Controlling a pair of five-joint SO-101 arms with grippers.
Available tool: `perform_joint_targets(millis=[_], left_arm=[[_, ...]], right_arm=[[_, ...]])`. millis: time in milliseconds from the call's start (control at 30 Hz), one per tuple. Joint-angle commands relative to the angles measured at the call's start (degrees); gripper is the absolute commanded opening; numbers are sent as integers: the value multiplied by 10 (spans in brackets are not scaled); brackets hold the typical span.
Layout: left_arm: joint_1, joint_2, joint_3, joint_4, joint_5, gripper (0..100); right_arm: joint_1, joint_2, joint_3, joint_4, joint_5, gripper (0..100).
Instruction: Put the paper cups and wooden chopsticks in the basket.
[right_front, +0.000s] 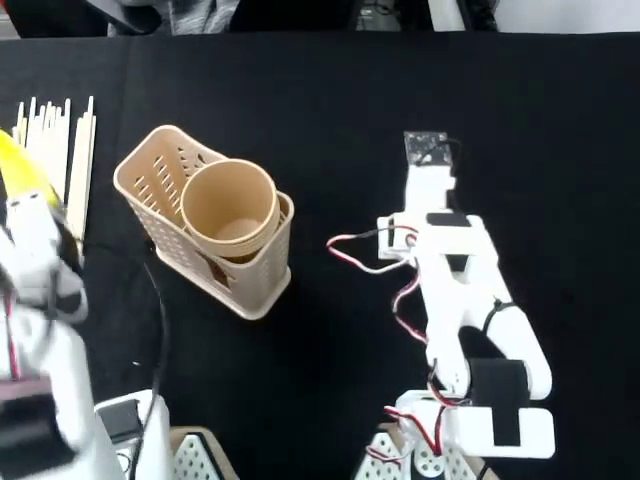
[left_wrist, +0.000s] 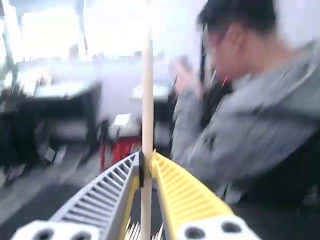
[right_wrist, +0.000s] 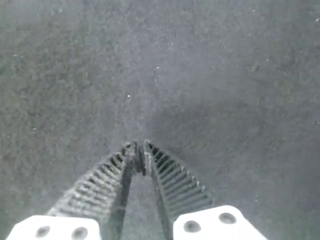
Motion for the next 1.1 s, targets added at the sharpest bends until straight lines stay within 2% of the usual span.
perform_joint_targets(millis=[0, 67, 200, 433, 533, 733, 900, 1067], left_arm=[[80, -32, 53, -111, 11, 29], [109, -28, 83, -144, 18, 29], [146, -25, 135, -192, 103, 29], [149, -18, 247, -289, 152, 29], [149, -18, 277, -303, 165, 29], [150, -18, 312, -293, 161, 34], [150, -18, 281, -186, 165, 119], [149, -18, 232, -115, 165, 156]], right_arm=[[-6, -13, -2, -9, -3, 13], [-6, -13, -2, -9, -3, 13], [-5, -13, -2, -9, -2, 13], [-5, -13, -2, -9, -2, 13], [-5, -13, -3, -9, -2, 13], [-5, -13, -3, -9, -2, 13], [-5, -13, -3, -9, -2, 13], [-5, -13, -3, -9, -2, 13]])
